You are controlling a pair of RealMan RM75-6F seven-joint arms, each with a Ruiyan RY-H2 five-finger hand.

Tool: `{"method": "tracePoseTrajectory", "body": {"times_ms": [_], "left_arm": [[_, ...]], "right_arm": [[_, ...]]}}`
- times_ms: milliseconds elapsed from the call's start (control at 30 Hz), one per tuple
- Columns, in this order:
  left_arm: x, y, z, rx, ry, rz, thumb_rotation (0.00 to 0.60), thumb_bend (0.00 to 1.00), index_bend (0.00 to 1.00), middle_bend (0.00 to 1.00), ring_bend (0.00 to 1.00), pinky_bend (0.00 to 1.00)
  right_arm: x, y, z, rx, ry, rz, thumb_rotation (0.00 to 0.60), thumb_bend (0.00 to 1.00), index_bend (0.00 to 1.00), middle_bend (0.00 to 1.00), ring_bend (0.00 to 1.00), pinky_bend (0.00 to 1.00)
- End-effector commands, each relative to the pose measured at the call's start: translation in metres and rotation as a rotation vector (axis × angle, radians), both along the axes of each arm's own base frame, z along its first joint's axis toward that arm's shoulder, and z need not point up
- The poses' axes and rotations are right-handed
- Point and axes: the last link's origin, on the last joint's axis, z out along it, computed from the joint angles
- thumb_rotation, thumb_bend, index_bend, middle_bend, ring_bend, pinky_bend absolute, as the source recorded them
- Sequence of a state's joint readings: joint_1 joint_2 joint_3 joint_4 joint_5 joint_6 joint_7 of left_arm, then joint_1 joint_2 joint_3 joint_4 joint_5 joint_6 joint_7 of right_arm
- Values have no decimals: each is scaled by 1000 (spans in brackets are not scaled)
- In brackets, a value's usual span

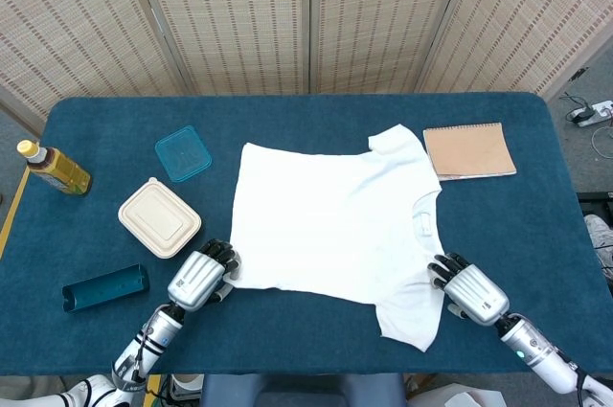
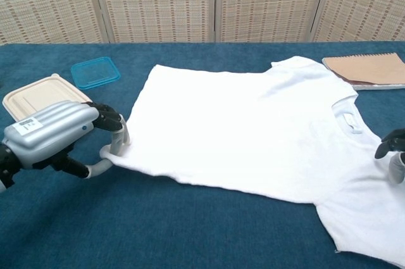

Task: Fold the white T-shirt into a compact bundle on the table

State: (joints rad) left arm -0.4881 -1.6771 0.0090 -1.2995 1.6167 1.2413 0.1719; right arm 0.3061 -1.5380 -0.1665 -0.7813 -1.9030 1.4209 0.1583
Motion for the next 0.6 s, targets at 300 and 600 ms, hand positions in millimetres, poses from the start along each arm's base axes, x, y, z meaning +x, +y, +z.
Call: {"method": "tracePoseTrajectory", "body": {"times_ms": [300, 600], "left_arm": [[1, 0, -1, -2, -1, 1, 600, 597, 745, 385, 238, 197], [-1, 2, -1, -3, 0, 9, 600, 597, 745, 385, 237, 197]], "right_arm": [[4, -6, -5, -1, -17, 9, 600, 112, 454, 281, 160, 220], [7, -7, -11, 12, -32, 26, 600, 173, 472, 299, 160, 220]]}}
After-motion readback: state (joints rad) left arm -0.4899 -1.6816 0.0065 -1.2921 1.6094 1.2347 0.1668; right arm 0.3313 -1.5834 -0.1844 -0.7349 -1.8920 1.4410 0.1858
